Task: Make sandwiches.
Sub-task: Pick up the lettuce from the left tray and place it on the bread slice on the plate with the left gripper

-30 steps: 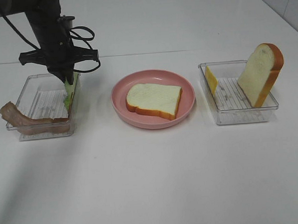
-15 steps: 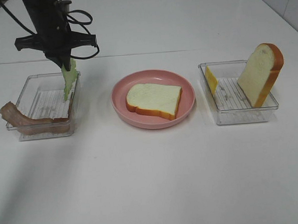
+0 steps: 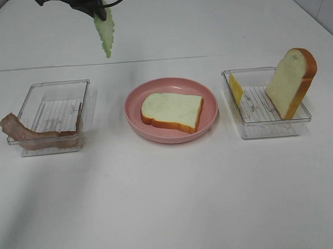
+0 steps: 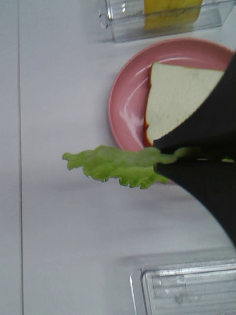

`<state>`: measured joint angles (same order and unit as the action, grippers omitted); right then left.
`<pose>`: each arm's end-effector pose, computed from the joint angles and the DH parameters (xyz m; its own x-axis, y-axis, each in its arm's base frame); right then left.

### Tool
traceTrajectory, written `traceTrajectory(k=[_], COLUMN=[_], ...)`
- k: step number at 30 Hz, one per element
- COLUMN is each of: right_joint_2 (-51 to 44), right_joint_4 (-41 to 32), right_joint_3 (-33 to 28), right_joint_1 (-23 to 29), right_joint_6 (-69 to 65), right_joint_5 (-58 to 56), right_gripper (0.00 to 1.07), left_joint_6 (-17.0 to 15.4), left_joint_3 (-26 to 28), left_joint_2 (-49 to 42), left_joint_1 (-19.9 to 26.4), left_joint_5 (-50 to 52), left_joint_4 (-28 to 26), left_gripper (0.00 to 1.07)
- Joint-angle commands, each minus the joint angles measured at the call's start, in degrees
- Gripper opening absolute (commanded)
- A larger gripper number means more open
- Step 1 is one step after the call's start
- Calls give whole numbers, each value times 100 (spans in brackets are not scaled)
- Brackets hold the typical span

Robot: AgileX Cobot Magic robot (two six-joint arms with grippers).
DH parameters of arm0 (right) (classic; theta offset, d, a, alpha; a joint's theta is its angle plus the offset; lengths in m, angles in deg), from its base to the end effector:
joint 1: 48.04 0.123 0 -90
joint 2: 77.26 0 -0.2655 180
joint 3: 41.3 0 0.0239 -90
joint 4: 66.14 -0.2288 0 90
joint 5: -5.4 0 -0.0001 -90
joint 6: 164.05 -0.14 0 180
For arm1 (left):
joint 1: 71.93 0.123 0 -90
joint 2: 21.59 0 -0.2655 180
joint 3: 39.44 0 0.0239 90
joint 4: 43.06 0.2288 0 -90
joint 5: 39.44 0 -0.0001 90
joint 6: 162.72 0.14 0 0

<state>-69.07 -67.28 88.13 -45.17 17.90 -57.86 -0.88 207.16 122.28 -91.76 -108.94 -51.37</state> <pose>0.0389 0.0044 0.2256 -0.5277 -0.0516 -0.8479 -0.0784 0.9969 -0.0118 0.4721 -0.1904 0.2375 -0.8787 -0.0621 -0.4734 0.0966 0.9479 -0.3036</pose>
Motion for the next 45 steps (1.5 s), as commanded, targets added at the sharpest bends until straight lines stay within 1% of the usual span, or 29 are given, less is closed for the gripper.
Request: traceTrajectory(k=[1, 2, 3, 7, 8, 13, 14, 15, 16, 17, 18, 19, 20, 22, 23, 25, 26, 27, 33, 34, 35, 36, 37, 38, 39, 40, 41, 42, 45], right_joint_2=[-206, -206, -206, -206, -206, -206, -206, -206, -206, -206, -206, -201, -201, -201, -201, -201, -201, -201, -201, -201, -201, -201, -201, -201, -201, -201, -201, -201, -201], right_joint_4=[-34, -34, -34, -34, -34, -34, -34, -34, -34, -34, -34, -34, -34, -34, -34, -34, -34, -34, -34, -34, -34, -34, -34, -34, -34, -34, -34, -34, -34], right_joint_3=[-11, -11, -11, -11, -11, -11, -11, -11, -11, -11, -11, -11, -11, -11, -11, -11, -11, -11, -11, -11, -11, -11, -11, -11, -11, -11, -11, -11, -11], right_joint_1=[-23, -23, -23, -23, -23, -23, -23, -23, -23, -23, -23, -23, -23, -23, -23, -23, -23, -23, -23, -23, -23, -23, -23, -23, -23, -23, -23, -23, -23], right_joint_6=[52, 52, 52, 52, 52, 52, 52, 52, 52, 52, 52, 52, 52, 52, 52, 52, 52, 52, 52, 52, 52, 52, 52, 52, 52, 52, 52, 52, 52], right_joint_5=[11, 11, 11, 11, 11, 11, 11, 11, 11, 11, 11, 11, 11, 11, 11, 11, 11, 11, 11, 11, 11, 11, 11, 11, 11, 11, 11, 11, 11], right_gripper=[80, 80, 80, 80, 80, 80, 80, 80, 80, 80, 80, 80, 80, 80, 80, 80, 80, 80, 80, 80, 80, 80, 80, 80, 80, 80, 80, 80, 80], left_joint_6=[189, 252, 418, 573, 688, 745, 859, 859, 980, 1026, 1026, 1140, 1140, 1249, 1249, 1432, 1432, 1593, 1662, 1644, 1644, 1536, 1473, 1473, 1324, 1289, 1289, 1266, 1272], left_joint_3=[40, 40, 40, 40, 40, 40, 40, 40, 40, 40, 40, 40, 40, 40, 40, 40, 40, 40, 40, 40, 40, 40, 40, 40, 40, 40, 40, 40, 40], left_joint_2=[29, 40, 103, 218, 321, 510, 619, 619, 751, 814, 814, 934, 934, 1094, 1094, 1272, 1272, 1364, 1524, 1536, 1536, 1536, 1536, 1536, 1536, 1536, 1536, 1536, 1536], left_joint_1=[-138, -178, -298, -458, -584, -733, -791, -791, -831, -831, -831, -831, -831, -831, -831, -831, -831, -831, -808, -808, -808, -808, -808, -808, -808, -808, -808, -808, -808], left_joint_5=[-109, -46, 46, 115, 120, 138, 149, 149, 166, 166, 166, 172, 172, 166, 166, 212, 212, 229, 206, 201, 201, 201, 201, 201, 178, 166, 166, 138, 143], left_joint_4=[-327, -413, -636, -911, -1089, -1346, -1576, -1576, -1868, -2034, -2034, -2355, -2355, -2710, -2710, -2733, -2733, -2756, -2699, -2469, -2469, -2183, -2023, -2023, -1719, -1570, -1570, -1369, -1215], left_gripper=[0, 0, 0, 0, 0, 0, 0, 0, 0, 0, 0, 0, 0, 0, 0, 0, 0, 0, 0, 0, 0, 0, 0, 0, 0, 0, 0, 0, 0])
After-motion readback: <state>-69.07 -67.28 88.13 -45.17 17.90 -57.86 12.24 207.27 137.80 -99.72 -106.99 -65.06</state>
